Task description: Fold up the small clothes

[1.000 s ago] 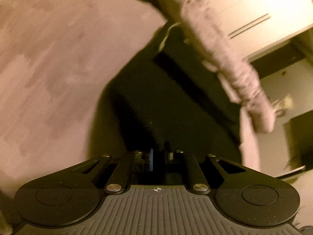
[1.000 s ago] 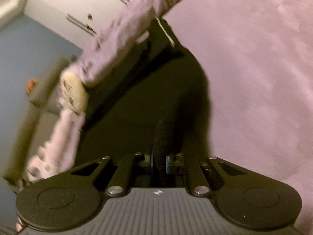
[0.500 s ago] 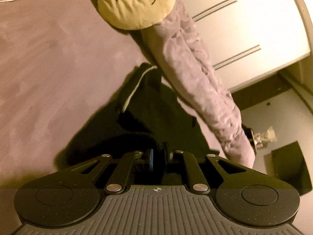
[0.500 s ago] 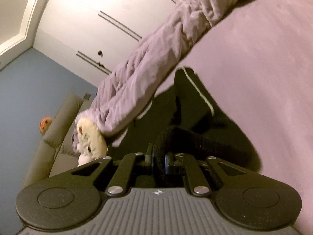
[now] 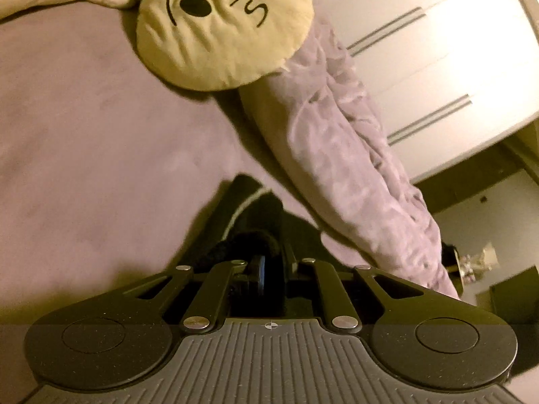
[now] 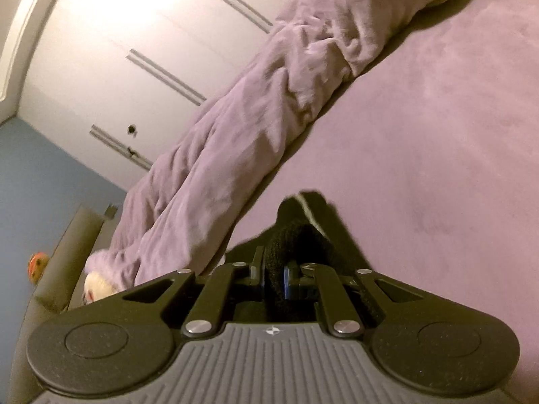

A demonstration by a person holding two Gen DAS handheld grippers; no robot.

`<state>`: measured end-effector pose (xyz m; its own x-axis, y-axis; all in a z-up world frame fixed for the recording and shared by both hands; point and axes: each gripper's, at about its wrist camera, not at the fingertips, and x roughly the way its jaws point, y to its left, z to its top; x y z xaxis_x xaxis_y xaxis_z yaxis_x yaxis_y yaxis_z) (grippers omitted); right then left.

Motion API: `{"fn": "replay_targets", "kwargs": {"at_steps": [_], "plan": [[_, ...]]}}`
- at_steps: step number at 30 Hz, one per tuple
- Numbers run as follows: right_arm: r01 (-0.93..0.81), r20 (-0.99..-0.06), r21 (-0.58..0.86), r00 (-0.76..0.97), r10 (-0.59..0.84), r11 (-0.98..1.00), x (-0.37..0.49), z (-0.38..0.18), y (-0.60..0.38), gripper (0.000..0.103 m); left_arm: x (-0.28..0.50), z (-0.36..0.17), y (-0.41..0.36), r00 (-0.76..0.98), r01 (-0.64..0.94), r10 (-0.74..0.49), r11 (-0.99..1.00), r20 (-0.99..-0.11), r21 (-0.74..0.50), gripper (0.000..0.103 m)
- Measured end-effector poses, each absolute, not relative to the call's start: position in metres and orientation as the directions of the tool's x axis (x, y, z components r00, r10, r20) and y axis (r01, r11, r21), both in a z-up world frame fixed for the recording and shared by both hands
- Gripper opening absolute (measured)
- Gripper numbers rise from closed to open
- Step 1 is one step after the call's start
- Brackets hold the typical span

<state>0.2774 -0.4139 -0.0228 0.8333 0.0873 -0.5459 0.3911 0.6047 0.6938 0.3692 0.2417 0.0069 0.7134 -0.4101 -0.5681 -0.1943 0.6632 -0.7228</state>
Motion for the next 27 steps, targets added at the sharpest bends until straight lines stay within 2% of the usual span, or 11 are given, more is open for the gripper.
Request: {"fn": "replay_targets", "kwargs": {"at_steps": [6, 7, 9, 11, 13, 17, 20, 21, 22, 24, 27], "plan": [[0.446, -0.562, 0.709, 0.825, 0.057, 0.546, 0.316, -0.051, -0.426, 0.01, 0.402, -0.024, 0.24, 0.727, -0.282, -0.333, 0.653, -0.601, -0.703, 0.014], [0.451, -0.567, 0.709, 0.822, 0.058, 0.542, 0.321, -0.056, -0.426, 0.013, 0.404, -0.029, 0.239, 0.725, -0.301, -0.31, 0.661, -0.616, -0.687, 0.019], [0.448, -0.567, 0.708, 0.821, 0.061, 0.546, 0.326, -0.062, -0.425, 0.015, 0.406, -0.039, 0.238, 0.717, -0.304, -0.317, 0.66, -0.621, -0.687, 0.027], [0.436, -0.567, 0.694, 0.822, 0.061, 0.573, 0.327, -0.062, -0.422, 0.023, 0.402, -0.049, 0.236, 0.7, -0.281, -0.375, 0.638, -0.608, -0.717, 0.044], [0.413, -0.56, 0.672, 0.826, 0.058, 0.615, 0.324, -0.058, -0.417, 0.035, 0.398, -0.051, 0.23, 0.689, -0.241, -0.399, 0.661, -0.605, -0.71, 0.052], [0.37, -0.585, 0.654, 0.8, 0.131, 0.66, 0.329, -0.055, -0.408, 0.036, 0.397, -0.048, 0.218, 0.672, -0.173, -0.418, 0.714, -0.611, -0.679, 0.06], [0.349, -0.612, 0.637, 0.771, 0.175, 0.687, 0.337, -0.056, -0.396, 0.032, 0.403, -0.05, 0.214, 0.668, -0.175, -0.43, 0.702, -0.607, -0.69, 0.055], [0.345, -0.618, 0.629, 0.765, 0.18, 0.697, 0.338, -0.055, -0.392, 0.022, 0.404, -0.051, 0.214, 0.665, -0.176, -0.436, 0.698, -0.606, -0.694, 0.05], [0.339, -0.62, 0.629, 0.762, 0.188, 0.699, 0.339, -0.055, -0.389, 0.017, 0.406, -0.051, 0.214, 0.661, -0.185, -0.429, 0.701, -0.615, -0.688, 0.033], [0.311, -0.607, 0.632, 0.768, 0.205, 0.709, 0.338, -0.049, -0.384, 0.012, 0.407, -0.049, 0.212, 0.651, -0.183, -0.432, 0.709, -0.624, -0.681, 0.013], [0.266, -0.568, 0.652, 0.792, 0.224, 0.71, 0.335, -0.037, -0.384, 0.009, 0.407, -0.038, 0.209, 0.674, -0.151, -0.414, 0.733, -0.611, -0.664, 0.012]]}}
